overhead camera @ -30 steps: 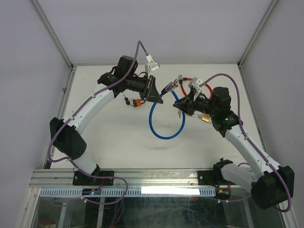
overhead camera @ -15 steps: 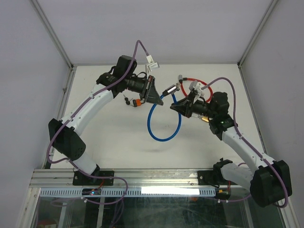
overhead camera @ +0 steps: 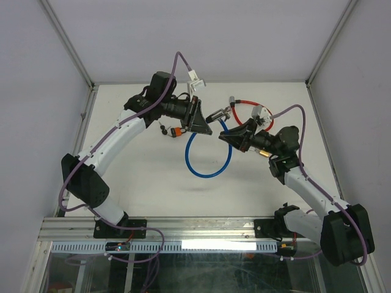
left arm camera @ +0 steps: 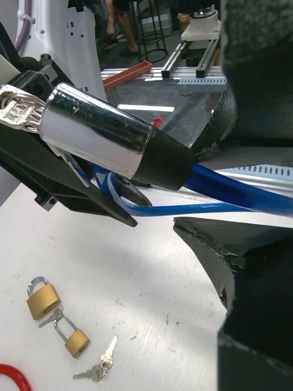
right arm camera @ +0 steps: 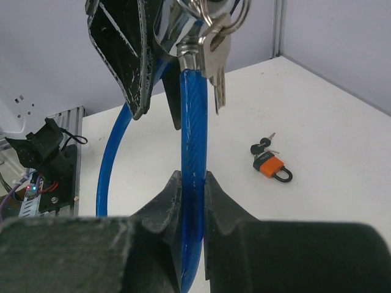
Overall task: Lock with the key
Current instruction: Lock the lock.
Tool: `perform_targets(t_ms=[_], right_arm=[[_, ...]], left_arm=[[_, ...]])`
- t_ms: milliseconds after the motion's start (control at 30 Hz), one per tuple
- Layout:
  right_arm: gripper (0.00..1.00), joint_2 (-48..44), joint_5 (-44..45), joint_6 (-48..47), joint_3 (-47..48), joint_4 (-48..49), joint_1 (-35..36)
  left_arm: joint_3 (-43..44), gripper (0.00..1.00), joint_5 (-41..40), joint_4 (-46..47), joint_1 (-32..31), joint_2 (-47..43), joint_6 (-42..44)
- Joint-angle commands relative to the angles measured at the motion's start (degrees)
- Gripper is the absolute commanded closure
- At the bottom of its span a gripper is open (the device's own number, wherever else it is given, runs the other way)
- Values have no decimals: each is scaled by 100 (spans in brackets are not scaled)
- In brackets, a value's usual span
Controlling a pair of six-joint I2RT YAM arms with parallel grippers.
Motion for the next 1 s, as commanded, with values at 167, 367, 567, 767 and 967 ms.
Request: perform_targets(t_ms=[167,367,567,767,967], right_arm=[[100,-87,-202,277,64,1141,35],[100,-26,-132,614,-25,1505,-45],[100,-35,-4,915,-121,1836,-144],[100,-31,103,975,-144,1872,-166],[100,-22,245,1006,-166,1865,-183]], left_arm=[[-279,60,-562,813,-38,-683,-200],[-525,45,-751,1047,-38,-992,-135],[-1026,28,-1168,1675,-38,-1576,-160],[-1621,18,-1617,2540,-38,-2170,-375],[-2252,16,-2216,3299,-38,-2885,-663]])
